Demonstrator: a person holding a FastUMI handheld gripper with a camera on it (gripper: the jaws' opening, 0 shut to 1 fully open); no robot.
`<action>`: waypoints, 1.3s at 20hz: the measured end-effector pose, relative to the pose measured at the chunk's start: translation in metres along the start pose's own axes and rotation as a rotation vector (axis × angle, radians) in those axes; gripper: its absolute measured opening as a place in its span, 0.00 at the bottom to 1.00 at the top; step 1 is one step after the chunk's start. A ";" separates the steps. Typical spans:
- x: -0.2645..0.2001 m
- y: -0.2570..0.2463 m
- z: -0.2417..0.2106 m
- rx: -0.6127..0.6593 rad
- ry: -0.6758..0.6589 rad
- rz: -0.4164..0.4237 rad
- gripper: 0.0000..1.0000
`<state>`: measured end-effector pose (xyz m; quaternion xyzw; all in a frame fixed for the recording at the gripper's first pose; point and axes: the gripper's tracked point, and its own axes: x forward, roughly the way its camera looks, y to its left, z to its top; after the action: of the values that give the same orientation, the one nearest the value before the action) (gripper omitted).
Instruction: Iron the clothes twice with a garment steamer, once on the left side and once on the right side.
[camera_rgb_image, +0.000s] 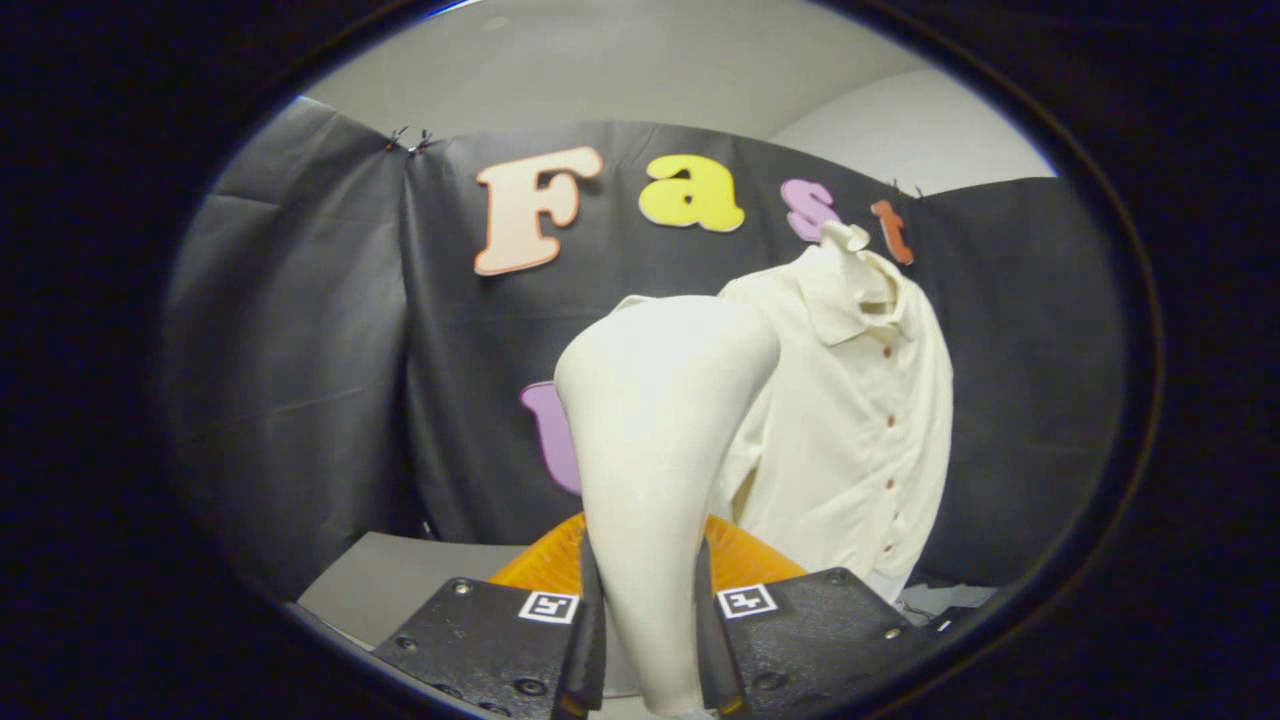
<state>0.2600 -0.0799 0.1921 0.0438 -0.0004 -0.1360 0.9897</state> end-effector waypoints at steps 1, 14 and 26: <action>0.002 -0.018 0.010 0.014 -0.032 -0.020 0.36; 0.113 -0.135 -0.003 -0.136 0.080 -0.033 0.36; 0.125 -0.136 -0.066 -0.067 0.122 0.051 0.36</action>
<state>0.3448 -0.2383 0.1128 0.0189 0.0632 -0.1077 0.9920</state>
